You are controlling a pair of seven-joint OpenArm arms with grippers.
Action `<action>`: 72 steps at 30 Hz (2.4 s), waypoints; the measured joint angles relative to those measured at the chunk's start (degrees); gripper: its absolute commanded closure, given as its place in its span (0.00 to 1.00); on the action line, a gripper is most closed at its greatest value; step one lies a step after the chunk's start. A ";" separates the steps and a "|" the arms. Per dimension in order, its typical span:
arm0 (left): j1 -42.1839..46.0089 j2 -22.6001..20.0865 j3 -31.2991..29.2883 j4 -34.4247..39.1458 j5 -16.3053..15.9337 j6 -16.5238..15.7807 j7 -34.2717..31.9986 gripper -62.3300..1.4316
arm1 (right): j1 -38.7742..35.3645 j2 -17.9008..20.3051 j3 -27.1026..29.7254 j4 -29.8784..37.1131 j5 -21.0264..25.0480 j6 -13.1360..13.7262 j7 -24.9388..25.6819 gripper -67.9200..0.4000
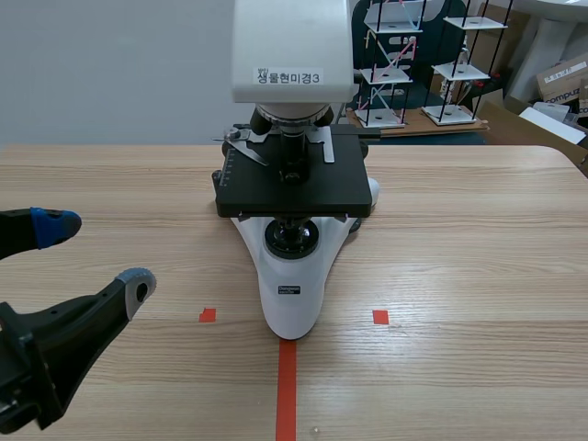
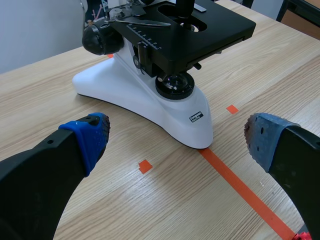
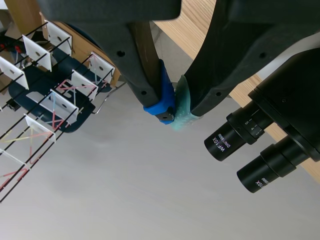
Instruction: Return to the home posture
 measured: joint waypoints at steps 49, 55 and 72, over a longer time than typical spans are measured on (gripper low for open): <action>0.00 0.00 0.00 0.00 0.04 0.00 0.00 0.08 | -62.86 2.54 25.92 22.86 -0.33 -3.26 23.08 0.00; 0.00 0.00 0.00 0.00 0.15 0.00 0.00 0.08 | -78.29 2.54 29.20 23.34 -4.50 -3.21 33.70 0.00; 0.00 0.00 0.00 0.00 0.17 0.00 0.00 0.08 | -98.03 2.58 32.37 23.32 -16.31 -1.09 47.17 0.00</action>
